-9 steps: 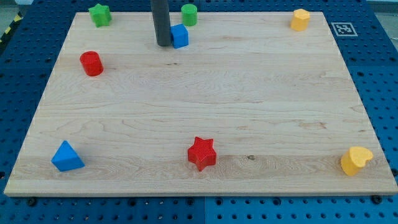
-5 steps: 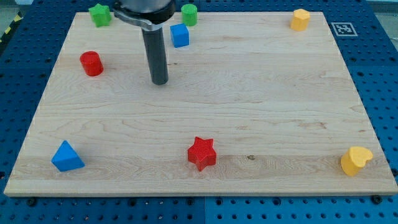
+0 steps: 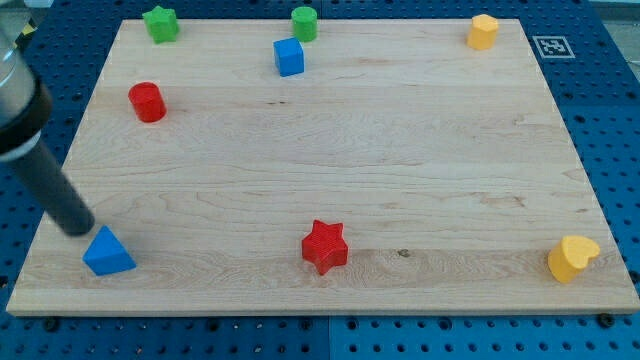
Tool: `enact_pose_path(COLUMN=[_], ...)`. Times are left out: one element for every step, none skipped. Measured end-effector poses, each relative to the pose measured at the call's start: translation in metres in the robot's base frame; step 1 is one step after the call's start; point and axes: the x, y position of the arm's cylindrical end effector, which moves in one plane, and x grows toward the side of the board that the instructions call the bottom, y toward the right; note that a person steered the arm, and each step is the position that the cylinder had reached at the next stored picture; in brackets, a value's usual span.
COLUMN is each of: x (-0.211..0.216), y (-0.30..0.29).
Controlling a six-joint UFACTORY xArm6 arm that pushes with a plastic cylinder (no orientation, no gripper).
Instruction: Slide the blue triangle bit a up
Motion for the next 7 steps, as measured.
enact_pose_path(x=[0.031,0.031,0.030,0.027,0.020,0.013,0.005], y=[0.005,0.005,0.030,0.066,0.074,0.074,0.074])
